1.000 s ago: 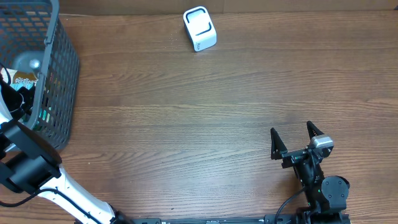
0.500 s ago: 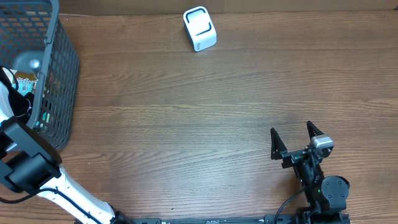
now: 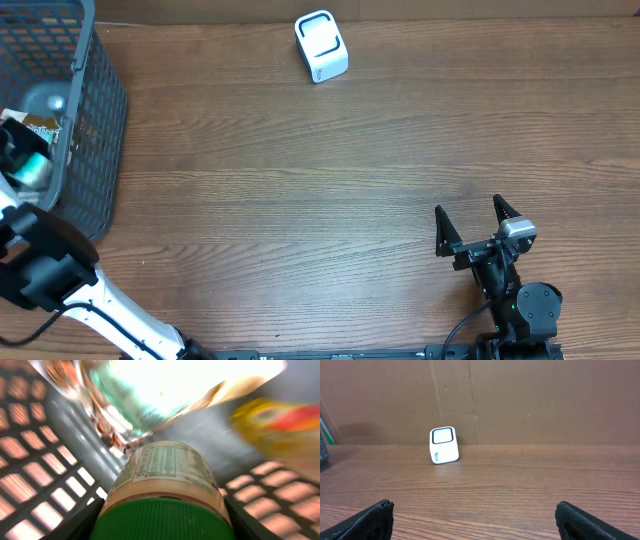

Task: Scan the item barcode
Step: 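Grasp the green-capped Kleenex wipes tub with the left gripper, then lift the tub out and carry it toward the white scanner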

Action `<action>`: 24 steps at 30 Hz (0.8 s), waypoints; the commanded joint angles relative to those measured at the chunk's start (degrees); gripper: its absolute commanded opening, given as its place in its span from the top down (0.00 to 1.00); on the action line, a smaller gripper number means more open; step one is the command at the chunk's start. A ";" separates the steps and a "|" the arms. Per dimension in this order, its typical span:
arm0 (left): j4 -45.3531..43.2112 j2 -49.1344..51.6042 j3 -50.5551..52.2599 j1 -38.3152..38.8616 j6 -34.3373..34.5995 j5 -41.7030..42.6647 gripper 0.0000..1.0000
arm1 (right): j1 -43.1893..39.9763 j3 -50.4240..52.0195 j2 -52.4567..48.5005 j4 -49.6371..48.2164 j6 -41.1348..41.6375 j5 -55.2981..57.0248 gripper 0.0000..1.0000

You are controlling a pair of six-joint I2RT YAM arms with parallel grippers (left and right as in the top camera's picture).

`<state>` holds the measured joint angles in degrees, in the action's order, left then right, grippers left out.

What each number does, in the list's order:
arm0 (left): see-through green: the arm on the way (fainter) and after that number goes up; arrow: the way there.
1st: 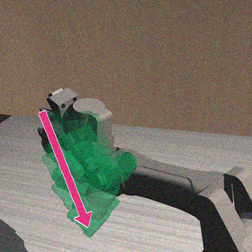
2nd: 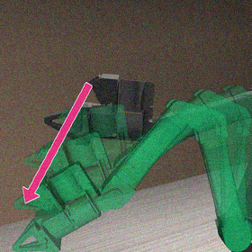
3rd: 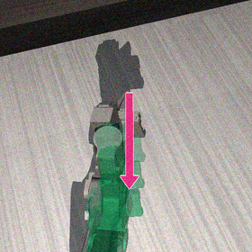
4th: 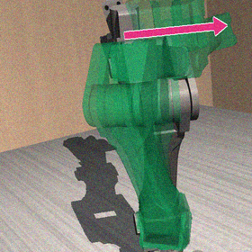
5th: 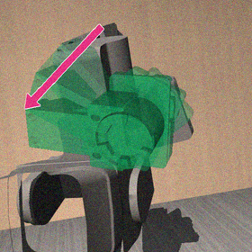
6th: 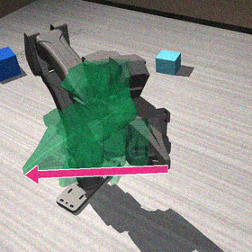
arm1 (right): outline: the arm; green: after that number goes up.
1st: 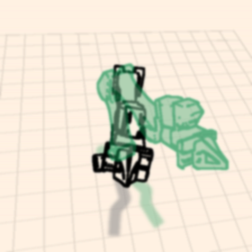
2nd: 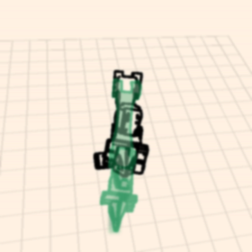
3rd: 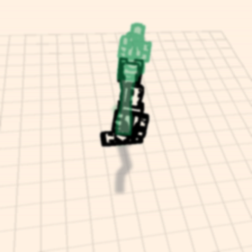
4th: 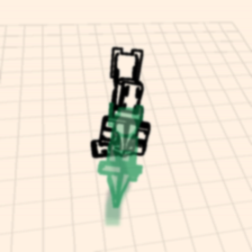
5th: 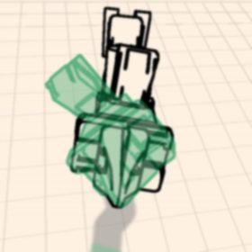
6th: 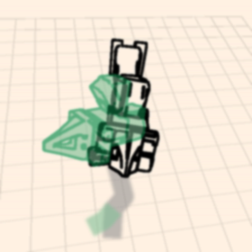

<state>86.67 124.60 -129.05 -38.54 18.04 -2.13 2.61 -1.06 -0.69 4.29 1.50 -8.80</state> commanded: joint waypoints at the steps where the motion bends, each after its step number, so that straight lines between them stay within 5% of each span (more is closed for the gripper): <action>1: 3.61 -0.66 -12.13 -0.44 0.02 5.97 0.63 | -0.22 0.61 0.52 -0.31 -0.07 -0.31 0.00; 9: 10.14 -0.81 -28.83 -0.37 -0.04 14.58 0.67 | -0.22 0.61 0.52 -0.31 -0.07 -0.31 0.00; 24: 10.14 -8.31 -29.24 12.15 -0.46 22.01 0.78 | -0.22 0.61 0.52 -0.31 -0.07 -0.31 0.00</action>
<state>96.38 121.62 -156.86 -30.17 18.04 17.45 2.61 -1.06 -0.69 4.21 1.52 -8.80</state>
